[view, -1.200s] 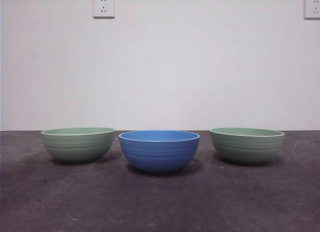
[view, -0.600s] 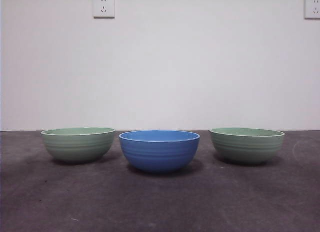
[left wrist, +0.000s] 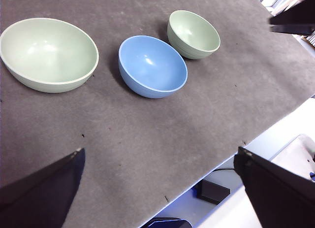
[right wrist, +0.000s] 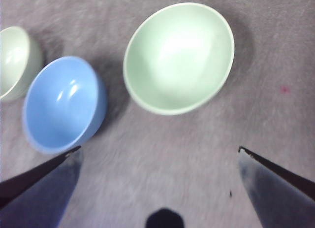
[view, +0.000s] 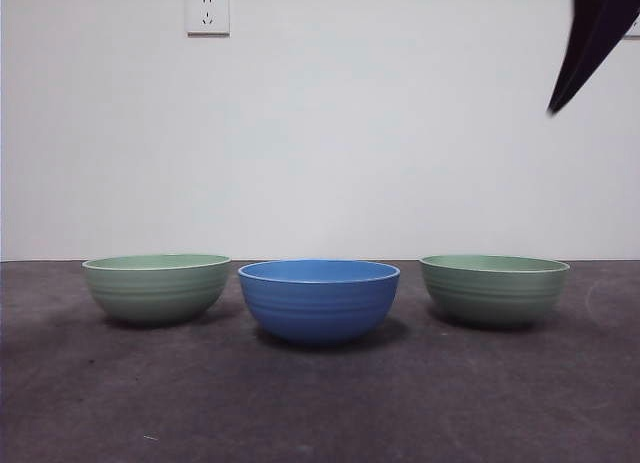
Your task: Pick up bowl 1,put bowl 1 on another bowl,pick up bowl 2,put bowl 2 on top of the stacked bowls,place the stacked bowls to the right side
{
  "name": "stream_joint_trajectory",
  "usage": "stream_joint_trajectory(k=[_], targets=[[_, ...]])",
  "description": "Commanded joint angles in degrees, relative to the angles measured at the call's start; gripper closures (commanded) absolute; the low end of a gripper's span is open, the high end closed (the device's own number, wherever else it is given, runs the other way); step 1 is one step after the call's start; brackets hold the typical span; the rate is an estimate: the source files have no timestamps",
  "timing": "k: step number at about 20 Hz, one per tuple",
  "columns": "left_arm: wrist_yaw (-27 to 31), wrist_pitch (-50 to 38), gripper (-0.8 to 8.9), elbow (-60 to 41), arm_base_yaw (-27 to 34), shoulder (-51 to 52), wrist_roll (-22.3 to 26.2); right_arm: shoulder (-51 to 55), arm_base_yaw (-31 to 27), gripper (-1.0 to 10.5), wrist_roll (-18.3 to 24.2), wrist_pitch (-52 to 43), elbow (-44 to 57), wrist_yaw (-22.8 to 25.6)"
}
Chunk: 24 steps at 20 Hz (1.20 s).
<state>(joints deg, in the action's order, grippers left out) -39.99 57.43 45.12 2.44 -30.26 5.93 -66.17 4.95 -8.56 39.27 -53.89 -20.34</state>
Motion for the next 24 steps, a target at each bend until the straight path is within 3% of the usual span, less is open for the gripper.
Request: stream_joint_trajectory(k=[1, 15, 21, 24], targets=[[-0.15, -0.07, 0.99, 0.15, -0.15, 0.02, 0.28, -4.81, 0.15, 2.9, -2.12, -3.43, -0.09, 1.79], [-0.15, 0.57, 0.99, 0.15, -0.17, 0.02, 0.28, -22.91, 0.2, 4.0, -3.67, -17.75, -0.09, 8.55], [-0.15, 0.92, 0.99, 0.15, -0.17, 0.02, 0.28, -25.9, 0.2, 5.8, -4.04, -20.92, -0.09, 8.72], [-0.15, 0.94, 0.99, 0.15, -0.17, 0.02, 0.28, -25.99, 0.44, 7.9, -4.04, -22.23, -0.09, 8.7]])
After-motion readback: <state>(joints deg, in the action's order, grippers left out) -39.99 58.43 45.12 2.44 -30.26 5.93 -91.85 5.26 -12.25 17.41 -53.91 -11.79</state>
